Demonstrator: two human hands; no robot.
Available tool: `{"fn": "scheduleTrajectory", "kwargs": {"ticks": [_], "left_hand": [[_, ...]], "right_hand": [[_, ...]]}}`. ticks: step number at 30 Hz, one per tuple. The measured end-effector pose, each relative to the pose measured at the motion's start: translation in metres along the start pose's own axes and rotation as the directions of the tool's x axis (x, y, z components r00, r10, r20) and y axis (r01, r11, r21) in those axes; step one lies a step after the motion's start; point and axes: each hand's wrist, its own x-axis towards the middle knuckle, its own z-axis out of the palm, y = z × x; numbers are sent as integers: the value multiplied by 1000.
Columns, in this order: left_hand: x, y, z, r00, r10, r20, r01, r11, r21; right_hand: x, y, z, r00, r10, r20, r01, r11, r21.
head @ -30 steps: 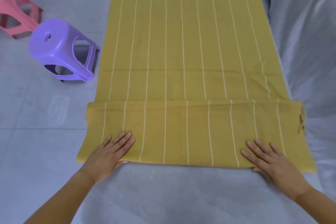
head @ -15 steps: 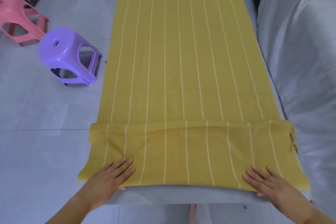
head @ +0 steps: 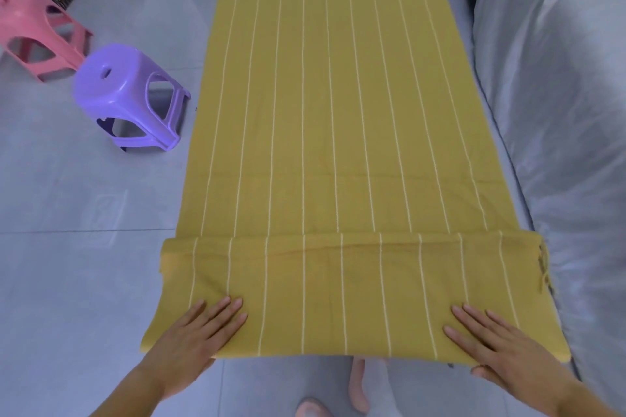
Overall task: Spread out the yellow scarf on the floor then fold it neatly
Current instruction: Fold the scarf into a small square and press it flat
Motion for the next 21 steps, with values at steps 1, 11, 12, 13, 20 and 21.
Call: {"fn": "scheduleTrajectory", "kwargs": {"ticks": [1,11,12,13,20,21], "left_hand": [[0,2,3,998,-15,-53,16,1000,18],[1,1,15,992,-100,-81,104,993,52],[0,-1,10,994,-84,-67,88,995,55],[-1,-4,6,997,-61,-57,65,996,59],[-9,-23,-26,985,-163,-48,162,986,-24],[-7,-28,-36,986,-156,-66,155,988,-10]], "right_hand": [[0,0,0,1000,21,19,-21,1000,7],[3,-7,4,983,174,-50,-167,979,121],[1,-3,0,988,147,-46,-140,982,123],[-1,0,-2,991,131,-16,-127,980,150],[-13,20,-39,961,258,95,-274,866,418],[-12,21,-50,965,246,88,-260,873,413]]}}
